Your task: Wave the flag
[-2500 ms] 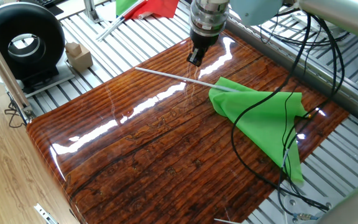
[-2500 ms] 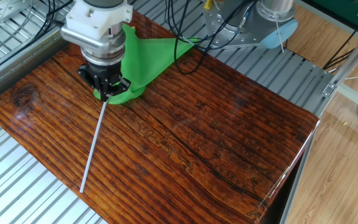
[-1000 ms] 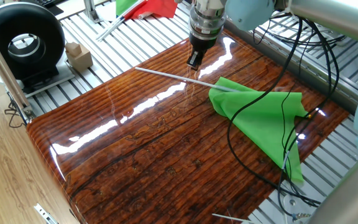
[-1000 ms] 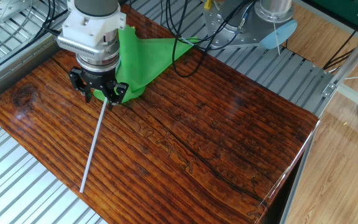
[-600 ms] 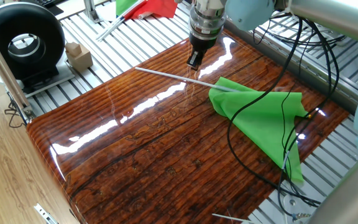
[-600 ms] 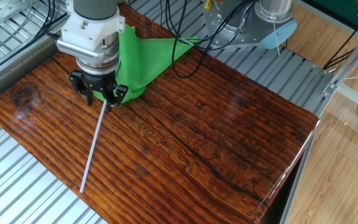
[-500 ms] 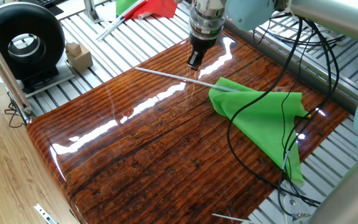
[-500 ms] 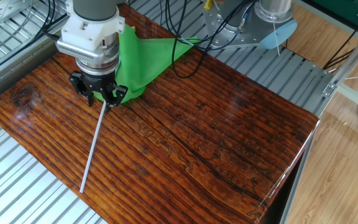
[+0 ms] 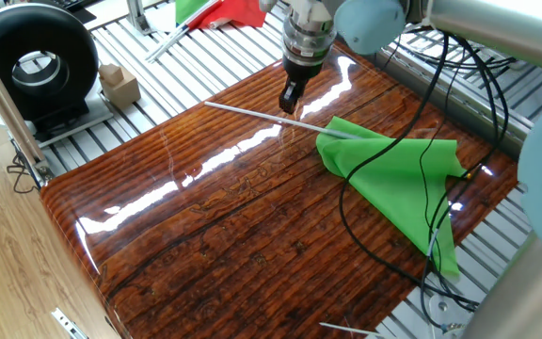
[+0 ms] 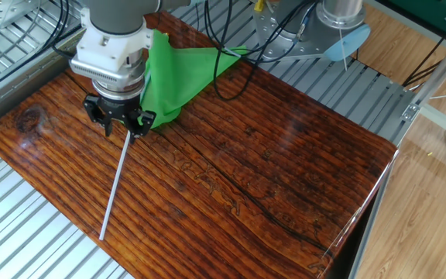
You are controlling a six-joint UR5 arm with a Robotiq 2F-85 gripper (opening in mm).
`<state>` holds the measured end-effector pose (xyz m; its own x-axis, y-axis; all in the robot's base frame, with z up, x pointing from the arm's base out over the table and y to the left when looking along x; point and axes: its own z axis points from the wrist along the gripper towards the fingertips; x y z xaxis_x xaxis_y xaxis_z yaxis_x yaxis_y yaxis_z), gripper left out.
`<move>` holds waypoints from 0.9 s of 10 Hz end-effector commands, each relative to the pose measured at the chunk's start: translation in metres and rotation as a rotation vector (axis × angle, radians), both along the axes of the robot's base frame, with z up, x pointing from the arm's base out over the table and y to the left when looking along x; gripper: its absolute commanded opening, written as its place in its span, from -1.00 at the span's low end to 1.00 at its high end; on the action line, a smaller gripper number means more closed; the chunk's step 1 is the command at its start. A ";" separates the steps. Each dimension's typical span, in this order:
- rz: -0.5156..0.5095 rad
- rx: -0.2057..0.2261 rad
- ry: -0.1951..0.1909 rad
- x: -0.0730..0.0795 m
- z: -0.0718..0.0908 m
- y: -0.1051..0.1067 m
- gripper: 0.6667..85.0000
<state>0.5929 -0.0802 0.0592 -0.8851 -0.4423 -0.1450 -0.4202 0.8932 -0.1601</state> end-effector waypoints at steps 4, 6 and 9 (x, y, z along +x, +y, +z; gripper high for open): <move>0.019 0.010 -0.034 0.009 -0.023 0.001 0.18; 0.025 0.016 -0.041 0.013 -0.029 0.001 0.18; 0.029 0.019 -0.047 0.015 -0.031 0.001 0.18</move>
<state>0.6046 -0.0793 0.0310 -0.8641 -0.4701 -0.1797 -0.4433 0.8800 -0.1705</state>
